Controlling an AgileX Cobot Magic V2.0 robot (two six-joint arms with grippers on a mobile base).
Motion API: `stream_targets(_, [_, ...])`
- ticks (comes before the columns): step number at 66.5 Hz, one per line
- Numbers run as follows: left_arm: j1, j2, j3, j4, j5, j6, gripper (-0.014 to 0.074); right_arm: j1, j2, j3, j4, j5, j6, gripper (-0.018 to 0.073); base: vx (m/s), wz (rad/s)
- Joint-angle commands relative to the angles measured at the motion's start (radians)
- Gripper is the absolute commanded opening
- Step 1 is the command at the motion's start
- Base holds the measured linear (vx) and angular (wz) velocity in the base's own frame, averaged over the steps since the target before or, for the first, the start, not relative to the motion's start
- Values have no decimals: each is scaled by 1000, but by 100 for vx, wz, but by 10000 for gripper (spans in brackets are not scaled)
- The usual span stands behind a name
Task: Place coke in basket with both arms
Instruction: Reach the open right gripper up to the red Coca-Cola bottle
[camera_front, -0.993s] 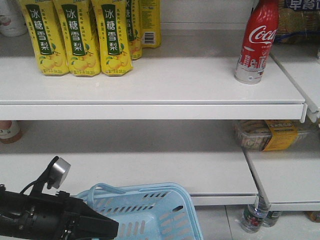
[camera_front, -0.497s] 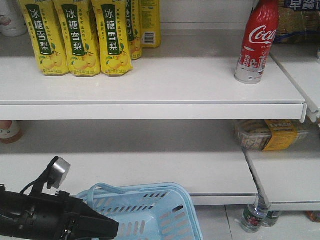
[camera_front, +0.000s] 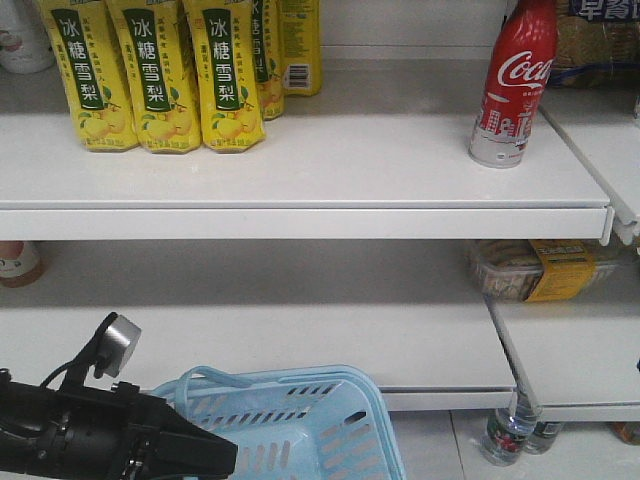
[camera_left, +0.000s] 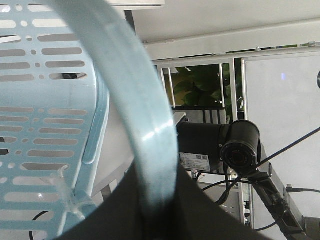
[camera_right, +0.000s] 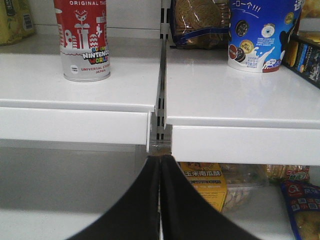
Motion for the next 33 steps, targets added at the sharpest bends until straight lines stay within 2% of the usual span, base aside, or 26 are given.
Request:
stream_targets(1, [-4, -29, -22, -83, 67, 11, -6, -6, 9, -35, -1, -89, -6, 29, 0, 0])
stream_targets(16, [-4, -29, -22, -83, 67, 11, -6, -6, 9, -35, -1, -103, -6, 137, 0, 0])
stream_targets(33, [-4, -29, -22, -83, 67, 11, -6, -6, 9, -35, -1, -120, -6, 348, 0, 0])
